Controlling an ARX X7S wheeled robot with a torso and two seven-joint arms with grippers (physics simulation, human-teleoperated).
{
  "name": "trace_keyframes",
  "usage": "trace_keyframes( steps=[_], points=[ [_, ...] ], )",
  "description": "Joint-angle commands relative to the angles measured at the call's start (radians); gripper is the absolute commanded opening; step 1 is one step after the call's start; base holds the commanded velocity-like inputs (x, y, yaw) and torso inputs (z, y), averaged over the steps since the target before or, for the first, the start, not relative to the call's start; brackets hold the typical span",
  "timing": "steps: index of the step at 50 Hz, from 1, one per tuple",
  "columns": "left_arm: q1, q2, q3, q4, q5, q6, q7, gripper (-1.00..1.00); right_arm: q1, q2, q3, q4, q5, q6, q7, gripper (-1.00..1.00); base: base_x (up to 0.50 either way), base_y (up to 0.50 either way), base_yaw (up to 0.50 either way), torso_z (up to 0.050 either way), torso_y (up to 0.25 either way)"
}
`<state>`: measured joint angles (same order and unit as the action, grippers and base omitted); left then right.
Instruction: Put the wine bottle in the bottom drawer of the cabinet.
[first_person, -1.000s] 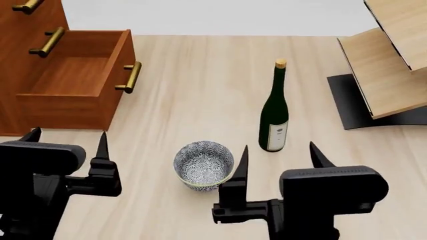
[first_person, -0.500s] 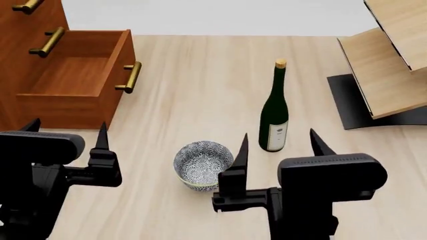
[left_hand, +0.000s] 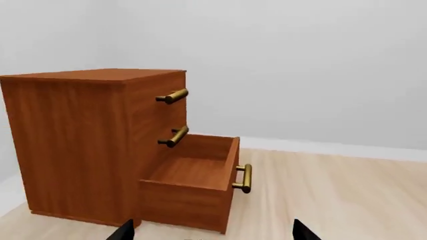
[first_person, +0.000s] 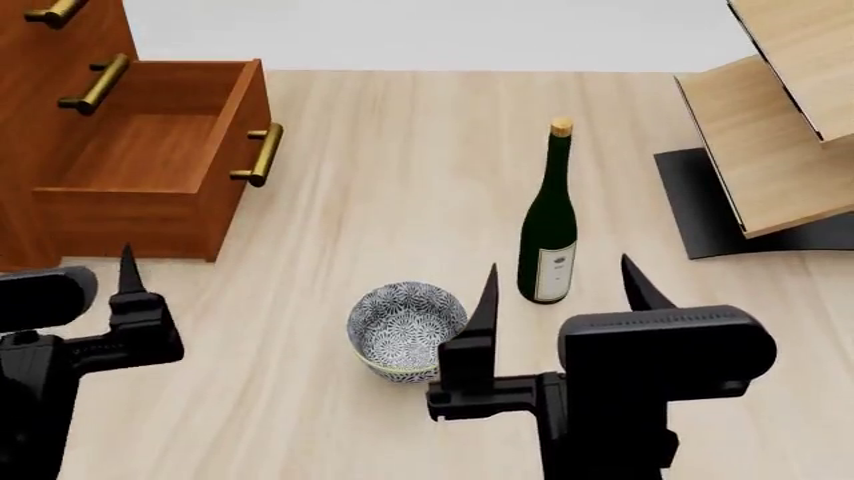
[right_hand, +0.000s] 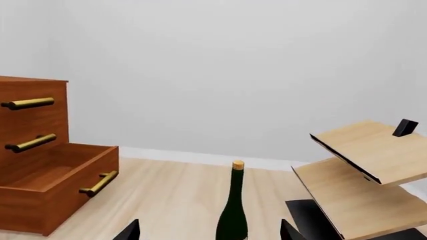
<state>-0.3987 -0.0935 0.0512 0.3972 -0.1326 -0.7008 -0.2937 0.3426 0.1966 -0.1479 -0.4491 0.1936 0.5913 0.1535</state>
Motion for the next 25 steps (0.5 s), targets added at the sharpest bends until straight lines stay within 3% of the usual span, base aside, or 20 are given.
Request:
trace_keyframes(
  steps=[1, 8, 15, 20, 25],
  points=[
    [0.104, 0.030, -0.165, 0.038, -0.058, 0.120, -0.071, 1.00, 0.016, 0.006, -0.006, 0.028, 0.007, -0.011, -0.005, 1.00, 0.00, 0.00, 0.00, 0.000, 0.000],
    [0.188, 0.013, -0.274, 0.095, -0.062, 0.096, -0.145, 1.00, 0.023, 0.008, -0.011, 0.037, 0.011, -0.015, -0.004, 1.00, 0.00, 0.00, 0.00, 0.000, 0.000],
    [0.394, 0.029, -0.479, 0.171, -0.109, 0.236, -0.171, 1.00, 0.037, 0.014, -0.012, 0.046, 0.020, -0.009, -0.010, 1.00, 0.00, 0.00, 0.00, 0.000, 0.000],
    [0.527, 0.086, -0.656, 0.149, -0.268, 0.406, -0.150, 1.00, 0.049, 0.015, -0.015, 0.058, 0.026, -0.002, -0.013, 1.00, 0.00, 0.00, 0.00, 0.000, 0.000],
    [0.688, 0.088, -0.732, 0.121, -0.376, 0.548, -0.192, 1.00, 0.060, 0.016, -0.020, 0.070, 0.032, 0.001, -0.018, 1.00, 0.00, 0.00, 0.00, 0.000, 0.000]
  ],
)
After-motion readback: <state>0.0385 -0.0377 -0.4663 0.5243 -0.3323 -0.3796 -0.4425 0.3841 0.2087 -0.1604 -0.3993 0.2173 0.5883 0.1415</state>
